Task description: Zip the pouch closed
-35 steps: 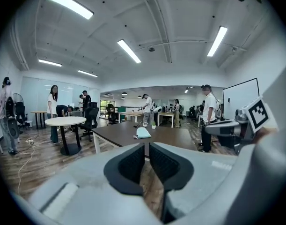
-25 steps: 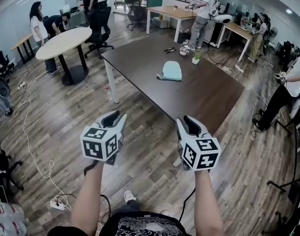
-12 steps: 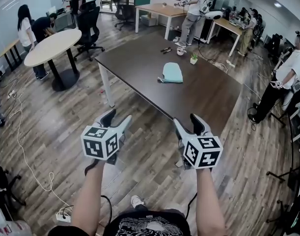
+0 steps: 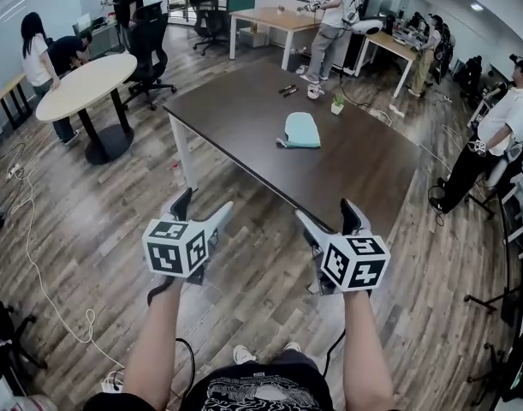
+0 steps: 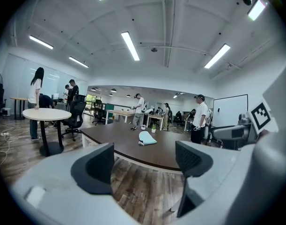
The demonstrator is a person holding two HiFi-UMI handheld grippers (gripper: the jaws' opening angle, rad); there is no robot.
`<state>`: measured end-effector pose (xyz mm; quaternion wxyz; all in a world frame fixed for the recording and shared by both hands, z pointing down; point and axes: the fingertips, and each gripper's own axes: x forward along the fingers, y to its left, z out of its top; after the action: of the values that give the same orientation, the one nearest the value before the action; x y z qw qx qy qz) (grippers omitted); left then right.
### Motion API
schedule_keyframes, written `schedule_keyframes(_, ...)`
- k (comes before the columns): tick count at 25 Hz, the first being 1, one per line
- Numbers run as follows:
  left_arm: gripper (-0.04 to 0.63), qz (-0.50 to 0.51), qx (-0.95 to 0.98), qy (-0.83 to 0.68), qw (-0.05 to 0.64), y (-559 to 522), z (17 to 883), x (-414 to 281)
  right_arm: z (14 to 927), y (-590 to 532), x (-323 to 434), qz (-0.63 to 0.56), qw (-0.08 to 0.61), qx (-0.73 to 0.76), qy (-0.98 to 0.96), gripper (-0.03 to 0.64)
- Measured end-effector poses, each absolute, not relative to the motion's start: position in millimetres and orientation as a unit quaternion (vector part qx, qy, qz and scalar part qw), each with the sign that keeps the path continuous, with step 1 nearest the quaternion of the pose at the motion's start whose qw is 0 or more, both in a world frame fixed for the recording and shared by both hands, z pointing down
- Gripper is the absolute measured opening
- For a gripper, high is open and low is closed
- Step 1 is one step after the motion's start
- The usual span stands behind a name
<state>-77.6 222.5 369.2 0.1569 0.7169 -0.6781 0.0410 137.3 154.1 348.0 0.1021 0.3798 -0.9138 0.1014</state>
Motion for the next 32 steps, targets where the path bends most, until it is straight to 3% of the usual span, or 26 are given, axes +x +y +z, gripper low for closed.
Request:
schedule_keyframes(17,0.465,0.069,0.724,-0.672,0.137,163,374,-88,361,98,123,0.107,0.088,0.403,-0.905,0.465)
schedule_keyframes(32,0.465,0.085,0.723,-0.671,0.141,-6,385,-103,382,-68,104,0.122,0.088,0.4,-0.904,0.465)
